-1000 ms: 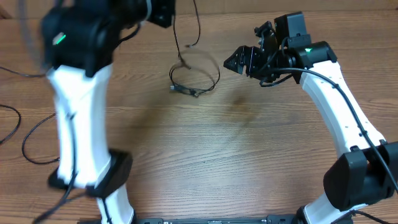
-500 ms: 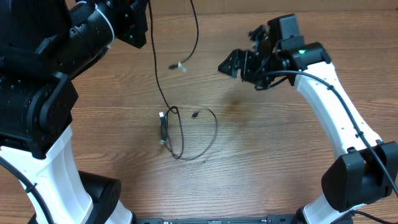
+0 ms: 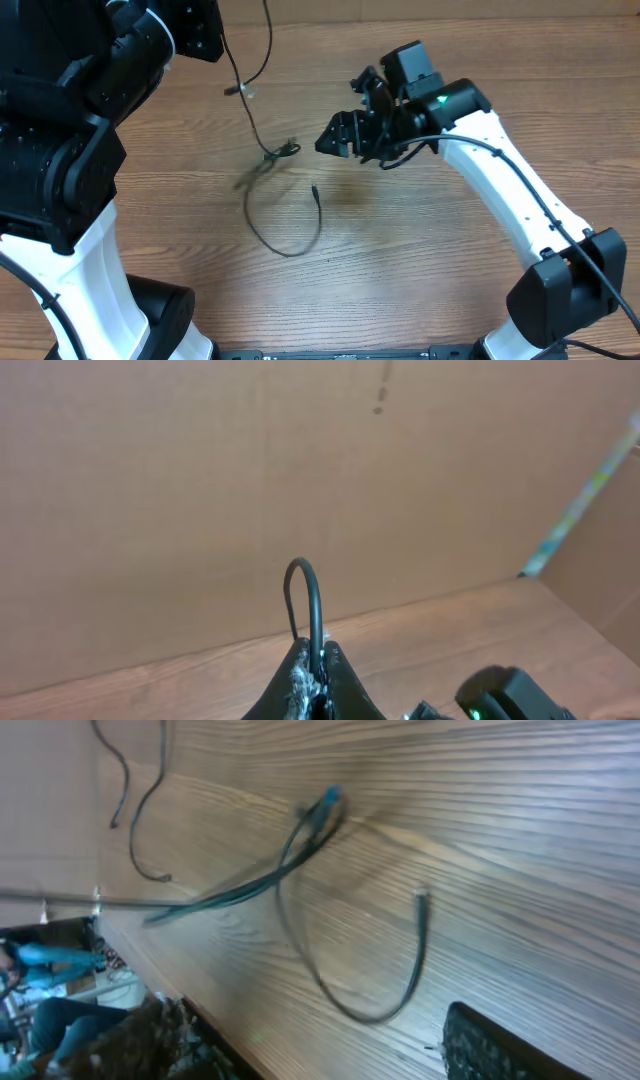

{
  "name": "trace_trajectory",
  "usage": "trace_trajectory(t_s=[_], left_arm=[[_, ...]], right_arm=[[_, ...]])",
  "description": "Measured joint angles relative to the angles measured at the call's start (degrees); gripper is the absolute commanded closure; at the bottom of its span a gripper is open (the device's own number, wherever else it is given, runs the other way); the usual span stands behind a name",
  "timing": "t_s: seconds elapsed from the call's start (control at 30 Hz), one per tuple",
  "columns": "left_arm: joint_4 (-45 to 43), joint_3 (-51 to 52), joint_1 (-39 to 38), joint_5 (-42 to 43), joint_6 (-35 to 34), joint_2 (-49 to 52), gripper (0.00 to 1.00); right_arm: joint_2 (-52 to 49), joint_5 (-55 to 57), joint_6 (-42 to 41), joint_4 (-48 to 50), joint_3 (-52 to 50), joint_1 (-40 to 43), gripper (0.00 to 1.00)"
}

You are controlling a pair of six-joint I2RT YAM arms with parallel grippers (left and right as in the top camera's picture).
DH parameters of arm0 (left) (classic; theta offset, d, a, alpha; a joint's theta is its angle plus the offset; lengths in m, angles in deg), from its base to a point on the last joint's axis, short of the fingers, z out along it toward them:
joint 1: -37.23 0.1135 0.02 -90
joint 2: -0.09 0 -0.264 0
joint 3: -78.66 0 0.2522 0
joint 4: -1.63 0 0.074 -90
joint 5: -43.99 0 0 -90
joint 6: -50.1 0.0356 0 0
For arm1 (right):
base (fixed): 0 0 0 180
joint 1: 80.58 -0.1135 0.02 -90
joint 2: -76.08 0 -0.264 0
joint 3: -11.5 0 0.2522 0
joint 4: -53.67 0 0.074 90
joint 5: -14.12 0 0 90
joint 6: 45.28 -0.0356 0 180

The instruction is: Untangle cables

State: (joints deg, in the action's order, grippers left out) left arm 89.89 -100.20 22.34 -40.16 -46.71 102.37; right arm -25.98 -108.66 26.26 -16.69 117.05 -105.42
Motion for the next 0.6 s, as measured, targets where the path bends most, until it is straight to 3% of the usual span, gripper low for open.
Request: trace_trajectory(t_s=[0.33,0.6], left_arm=[[0.00,0.00,0.00,-7.45,-3.30,0.09,0.96],[-0.26,0.00,0.00,-15.93,-7.67,0.15,0.96]], right_arm=[[0.00,7.43,-19.08,6.56,0.00,-7.17,0.20],[0.00,10.45,-28.65,10.69,0.00,-10.45,0.25]])
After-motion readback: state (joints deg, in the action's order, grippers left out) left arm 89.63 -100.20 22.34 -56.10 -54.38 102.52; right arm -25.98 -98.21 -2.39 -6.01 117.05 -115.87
